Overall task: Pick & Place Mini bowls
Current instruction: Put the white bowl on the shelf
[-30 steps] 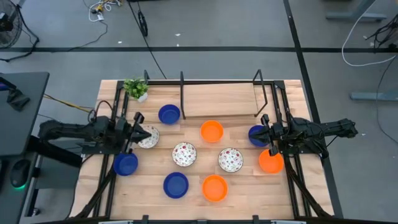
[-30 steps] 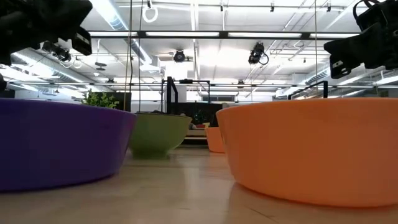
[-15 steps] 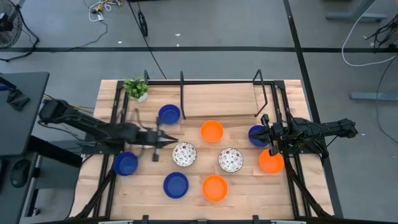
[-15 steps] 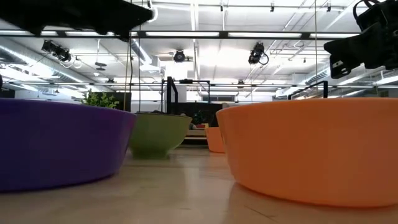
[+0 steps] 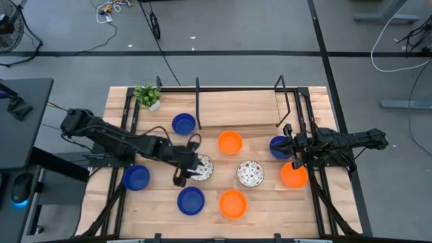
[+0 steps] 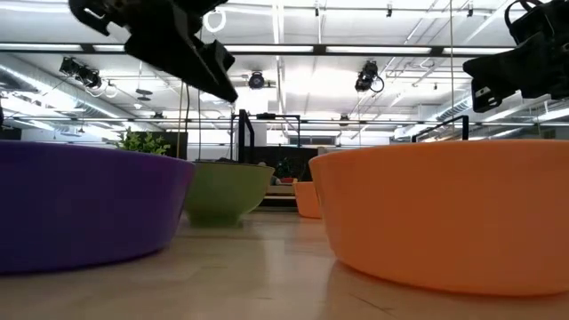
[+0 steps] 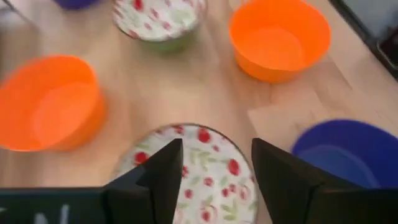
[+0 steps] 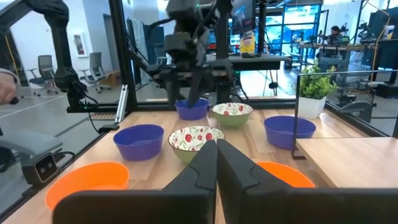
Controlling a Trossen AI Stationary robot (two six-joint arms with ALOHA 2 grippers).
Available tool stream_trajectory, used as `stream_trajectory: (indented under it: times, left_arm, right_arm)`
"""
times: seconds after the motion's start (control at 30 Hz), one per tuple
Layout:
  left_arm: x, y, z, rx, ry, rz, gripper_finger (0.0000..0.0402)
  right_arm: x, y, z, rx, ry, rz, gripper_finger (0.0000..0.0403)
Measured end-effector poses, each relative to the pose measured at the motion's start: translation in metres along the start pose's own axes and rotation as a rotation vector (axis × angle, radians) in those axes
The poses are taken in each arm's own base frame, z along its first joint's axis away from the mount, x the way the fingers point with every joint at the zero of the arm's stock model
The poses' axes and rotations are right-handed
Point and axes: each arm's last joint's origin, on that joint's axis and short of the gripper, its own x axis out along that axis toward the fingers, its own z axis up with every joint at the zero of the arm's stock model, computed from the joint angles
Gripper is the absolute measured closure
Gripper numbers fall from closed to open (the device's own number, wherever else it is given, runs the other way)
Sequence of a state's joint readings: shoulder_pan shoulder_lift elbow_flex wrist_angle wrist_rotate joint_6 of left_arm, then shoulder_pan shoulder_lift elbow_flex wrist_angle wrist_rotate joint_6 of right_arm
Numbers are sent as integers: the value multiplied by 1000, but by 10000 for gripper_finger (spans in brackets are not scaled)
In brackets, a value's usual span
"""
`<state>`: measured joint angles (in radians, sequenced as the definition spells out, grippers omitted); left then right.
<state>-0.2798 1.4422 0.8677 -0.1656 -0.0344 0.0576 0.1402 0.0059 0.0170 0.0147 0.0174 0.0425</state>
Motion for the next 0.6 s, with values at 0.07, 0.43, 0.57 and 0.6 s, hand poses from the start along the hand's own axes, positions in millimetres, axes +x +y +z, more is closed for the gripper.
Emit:
stream_trajectory:
  times: [0.07, 0.43, 0.57, 0.6]
  left_arm:
    - [12, -10, 0, 21, 30, -22, 194]
    - [45, -37, 3, -180, 98, 183, 207]
    - [53, -37, -1, -263, 114, 194, 218]
    - [55, -37, -3, -273, 124, 197, 222]
  right_arm:
    - [0, 0, 0, 0, 0, 0, 389]
    - [0, 0, 0, 0, 0, 0, 389]
    - [0, 0, 0, 0, 0, 0, 389]
    - [0, 0, 0, 0, 0, 0, 389]
